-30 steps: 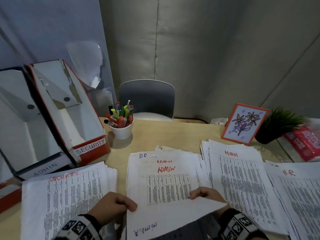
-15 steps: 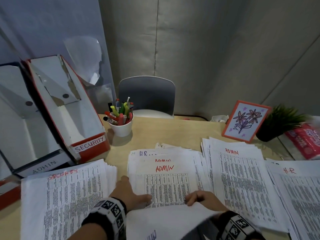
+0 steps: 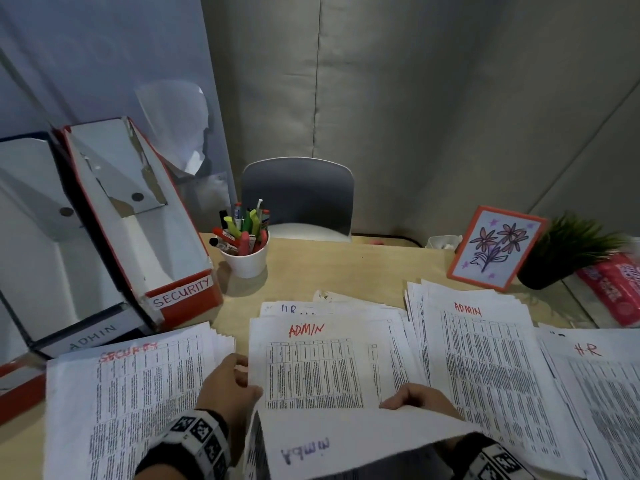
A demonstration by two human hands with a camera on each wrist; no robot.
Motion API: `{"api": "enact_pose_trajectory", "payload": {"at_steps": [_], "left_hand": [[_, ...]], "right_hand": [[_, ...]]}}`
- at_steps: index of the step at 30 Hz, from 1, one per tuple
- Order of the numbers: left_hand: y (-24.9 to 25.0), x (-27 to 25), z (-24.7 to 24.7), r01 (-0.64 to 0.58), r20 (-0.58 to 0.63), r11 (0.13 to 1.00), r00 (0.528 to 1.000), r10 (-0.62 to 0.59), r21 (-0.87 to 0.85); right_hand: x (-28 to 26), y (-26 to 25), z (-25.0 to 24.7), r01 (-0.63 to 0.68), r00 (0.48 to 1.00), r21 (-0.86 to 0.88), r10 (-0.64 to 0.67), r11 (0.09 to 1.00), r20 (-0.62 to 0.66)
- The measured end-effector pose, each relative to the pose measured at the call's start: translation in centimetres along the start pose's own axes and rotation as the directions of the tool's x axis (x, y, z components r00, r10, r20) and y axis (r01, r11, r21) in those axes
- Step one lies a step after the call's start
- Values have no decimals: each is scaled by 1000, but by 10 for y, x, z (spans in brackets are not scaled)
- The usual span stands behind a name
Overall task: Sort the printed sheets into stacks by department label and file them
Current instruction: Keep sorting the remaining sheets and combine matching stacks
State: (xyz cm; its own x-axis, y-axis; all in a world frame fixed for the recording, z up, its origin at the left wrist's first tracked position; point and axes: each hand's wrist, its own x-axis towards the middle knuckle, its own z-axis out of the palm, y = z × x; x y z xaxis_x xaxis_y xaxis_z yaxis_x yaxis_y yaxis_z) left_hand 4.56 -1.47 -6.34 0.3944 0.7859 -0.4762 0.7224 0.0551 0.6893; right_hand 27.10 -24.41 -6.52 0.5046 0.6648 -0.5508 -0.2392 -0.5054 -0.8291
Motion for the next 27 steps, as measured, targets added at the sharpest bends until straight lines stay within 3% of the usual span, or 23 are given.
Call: {"api": "enact_pose_trajectory", "payload": {"at_steps": [4, 7, 11, 14, 19, 23, 27], "left_hand": [[-7, -2, -10, -23, 12, 992, 1000, 24, -122], [-11, -2, -14, 16, 93, 970, 996, 7, -242], [-6, -5, -15, 22, 141, 951, 990, 23, -309], [-3, -9, -16, 51, 249, 944, 968, 34, -326], [-2, -13, -16, 80, 356, 945, 933, 41, -317], [1, -14, -14, 82, 359, 938, 932, 47, -336], [2, -13, -10, 122, 358, 919, 934, 23, -376]], "right_hand": [[1, -3, -5, -32, 999, 87, 32, 996, 2], [-1, -4, -1, 10, 1000, 7, -10, 1000, 21], [4, -1, 5, 26, 998, -42, -28, 999, -50], [4, -3, 7, 45, 994, -39, -49, 998, -102], [2, -5, -3, 57, 996, -226, -72, 973, -59], [1, -4, -7, 58, 993, -383, -93, 922, -74], [2, -6, -10, 52, 993, -412, -92, 910, -79]]}}
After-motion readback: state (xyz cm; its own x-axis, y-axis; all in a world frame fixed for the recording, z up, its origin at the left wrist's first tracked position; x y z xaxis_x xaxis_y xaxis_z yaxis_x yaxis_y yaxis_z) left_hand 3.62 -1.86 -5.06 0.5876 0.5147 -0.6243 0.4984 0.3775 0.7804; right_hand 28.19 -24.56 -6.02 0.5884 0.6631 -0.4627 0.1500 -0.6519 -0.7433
